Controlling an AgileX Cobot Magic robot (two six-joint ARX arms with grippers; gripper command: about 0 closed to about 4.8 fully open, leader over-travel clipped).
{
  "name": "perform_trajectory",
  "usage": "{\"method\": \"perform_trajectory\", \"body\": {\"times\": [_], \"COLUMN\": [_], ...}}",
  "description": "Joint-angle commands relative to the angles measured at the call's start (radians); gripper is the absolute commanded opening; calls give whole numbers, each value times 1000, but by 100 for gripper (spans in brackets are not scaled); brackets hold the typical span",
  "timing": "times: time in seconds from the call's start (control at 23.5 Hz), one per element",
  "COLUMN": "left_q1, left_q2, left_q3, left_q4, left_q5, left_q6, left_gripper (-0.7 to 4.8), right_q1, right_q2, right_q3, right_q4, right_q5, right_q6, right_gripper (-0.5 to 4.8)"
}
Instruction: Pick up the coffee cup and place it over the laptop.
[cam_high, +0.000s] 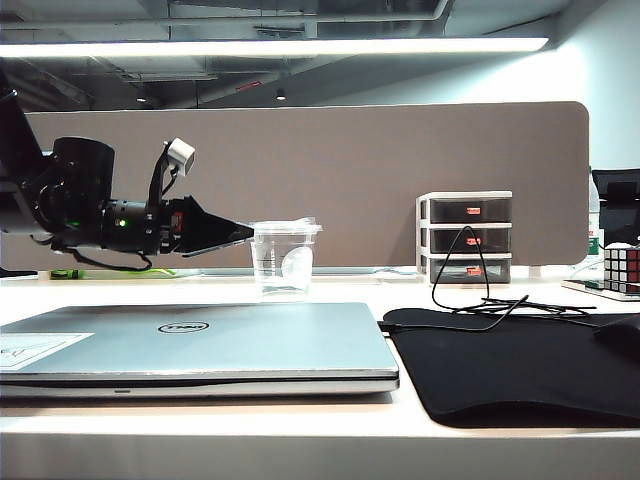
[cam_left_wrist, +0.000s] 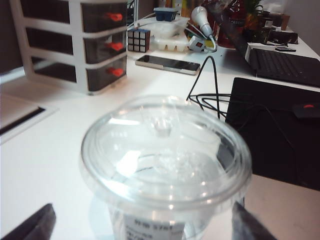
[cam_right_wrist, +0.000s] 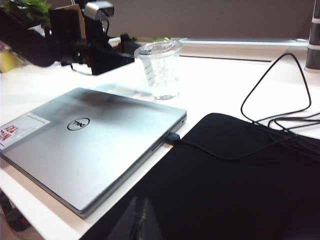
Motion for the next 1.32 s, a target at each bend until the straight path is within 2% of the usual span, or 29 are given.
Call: {"method": "perform_trajectory", "body": {"times": [0.04,0.3,0.68,1.32], "left_q1": [1,1,-19,-74], "left_q2": [-4,1,43,125], "left_q3": [43,66,92,233], "left_q4": [-100,-213,-227,-305], "left_q5": [18,34,36,48], "left_q6": [68,164,196,197], "left_gripper": [479,479,479,479], "right_q1": [0,0,0,0], "right_q2": [0,0,0,0], "right_q3": [-6,-6,-6,-6], "right_q4": [0,0,0,0], "right_q5": [1,4,19,37], "right_q6": [-7,-8,-10,-30], "right_gripper": [-6,-6,-6,-6]}}
